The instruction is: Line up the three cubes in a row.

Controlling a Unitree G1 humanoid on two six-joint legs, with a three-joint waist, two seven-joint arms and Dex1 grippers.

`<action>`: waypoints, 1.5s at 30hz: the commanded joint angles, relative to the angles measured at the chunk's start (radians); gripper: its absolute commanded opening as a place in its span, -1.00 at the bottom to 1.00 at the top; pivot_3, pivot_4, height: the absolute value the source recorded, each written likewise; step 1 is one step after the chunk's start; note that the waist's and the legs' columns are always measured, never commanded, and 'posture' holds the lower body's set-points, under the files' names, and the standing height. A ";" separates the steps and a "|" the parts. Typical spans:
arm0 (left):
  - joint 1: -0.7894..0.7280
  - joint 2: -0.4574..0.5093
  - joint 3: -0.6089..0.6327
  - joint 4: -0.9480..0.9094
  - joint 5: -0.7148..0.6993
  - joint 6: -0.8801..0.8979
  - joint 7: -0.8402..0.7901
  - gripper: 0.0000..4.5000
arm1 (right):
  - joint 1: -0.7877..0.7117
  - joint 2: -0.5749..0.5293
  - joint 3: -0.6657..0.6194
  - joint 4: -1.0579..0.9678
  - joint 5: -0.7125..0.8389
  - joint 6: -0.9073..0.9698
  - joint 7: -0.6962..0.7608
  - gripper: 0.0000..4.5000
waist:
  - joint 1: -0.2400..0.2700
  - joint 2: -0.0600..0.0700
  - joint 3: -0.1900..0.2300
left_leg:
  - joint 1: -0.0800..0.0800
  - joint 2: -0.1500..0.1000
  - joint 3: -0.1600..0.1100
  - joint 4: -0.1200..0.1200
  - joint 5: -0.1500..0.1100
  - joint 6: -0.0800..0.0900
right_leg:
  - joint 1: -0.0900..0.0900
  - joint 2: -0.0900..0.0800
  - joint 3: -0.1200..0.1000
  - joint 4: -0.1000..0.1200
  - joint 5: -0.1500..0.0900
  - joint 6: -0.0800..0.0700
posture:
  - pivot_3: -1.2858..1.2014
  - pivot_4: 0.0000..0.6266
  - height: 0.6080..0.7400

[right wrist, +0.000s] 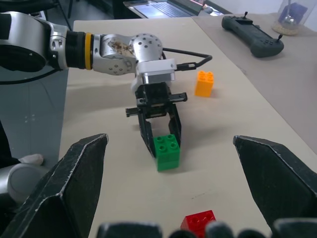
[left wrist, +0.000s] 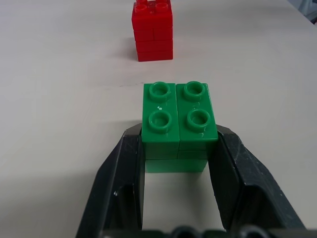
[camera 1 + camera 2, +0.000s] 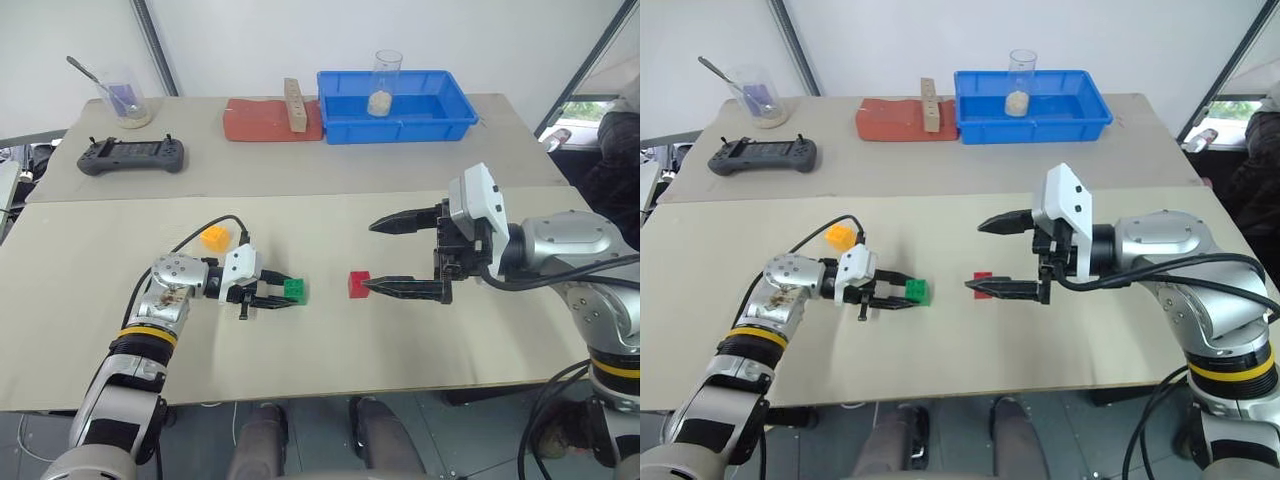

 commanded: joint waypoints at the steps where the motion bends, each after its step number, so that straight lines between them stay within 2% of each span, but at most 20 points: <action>1: -0.043 -0.022 -0.014 0.045 0.037 -0.037 0.021 -0.42 | -0.003 -0.012 -0.042 -0.025 0.022 -0.001 -0.018 1.00 | 0.002 0.000 0.000 | 0.000 0.000 0.000 0.000 0.000 0.000 | 0.000 0.000 0.000 0.000 0.000 0.000 | 0.03 -0.52 1.00; 16: -0.111 -0.094 -0.032 0.146 0.077 -0.086 0.028 -0.42 | 0.045 -0.010 -0.051 -0.035 0.016 -0.026 -0.028 1.00 | 0.004 0.000 0.000 | -0.001 -0.001 -0.001 0.002 0.000 0.000 | 0.001 0.000 0.000 0.000 0.000 0.000 | 0.03 -0.52 1.00; 18: -0.112 -0.099 -0.030 0.143 0.072 -0.084 0.021 0.04 | 0.049 -0.009 -0.051 -0.037 0.014 -0.028 -0.030 1.00 | 0.004 0.000 0.000 | -0.002 -0.001 -0.001 0.003 0.000 0.000 | 0.001 0.000 0.000 0.000 0.000 0.000 | 0.03 -0.52 1.00; 22: -0.111 -0.100 -0.032 0.143 0.073 -0.086 0.014 0.84 | 0.052 -0.006 -0.048 -0.037 0.013 -0.031 -0.033 1.00 | 0.002 0.000 0.000 | -0.003 -0.001 -0.002 0.004 0.000 0.000 | 0.000 0.000 0.000 0.000 0.000 0.001 | 0.03 -0.52 1.00; 23: -0.111 -0.100 -0.032 0.143 0.072 -0.084 0.014 0.99 | 0.052 -0.006 -0.047 -0.036 0.012 -0.032 -0.033 1.00 | 0.000 0.000 0.000 | -0.003 -0.001 -0.002 0.004 0.000 0.000 | 0.000 0.000 0.000 0.000 0.000 0.001 | 0.03 -0.52 1.00; 30: -0.089 -0.060 -0.005 0.071 0.041 -0.041 0.006 0.99 | 0.054 -0.006 -0.040 -0.022 0.006 -0.045 -0.022 1.00 | -0.003 0.000 0.000 | -0.003 -0.001 -0.003 0.004 0.000 0.000 | 0.000 0.000 0.000 0.000 0.002 0.003 | 0.03 -0.52 1.00; 36: 0.000 0.038 0.069 -0.146 -0.028 0.086 0.041 0.99 | 0.056 -0.002 -0.031 -0.016 0.001 -0.061 -0.012 1.00 | -0.006 0.000 0.000 | -0.003 0.000 -0.003 0.004 0.000 0.000 | 0.000 0.000 0.000 0.000 0.001 0.003 | 0.03 -0.52 1.00; 40: 0.118 0.084 0.199 -0.387 -0.108 0.257 0.205 0.99 | 0.049 0.010 -0.020 -0.015 0.000 -0.069 -0.014 1.00 | -0.007 0.000 0.000 | -0.003 0.000 -0.002 0.004 0.000 0.000 | -0.001 0.000 0.000 0.000 0.001 0.003 | 0.03 -0.52 1.00; 45: 0.235 0.047 0.381 -0.534 -0.177 0.414 0.494 0.99 | 0.013 0.045 0.003 -0.019 0.000 -0.048 -0.046 1.00 | -0.006 0.000 0.000 | -0.003 0.000 -0.002 0.004 0.000 0.000 | 0.000 0.000 0.000 0.001 0.002 0.004 | 0.03 -0.52 1.00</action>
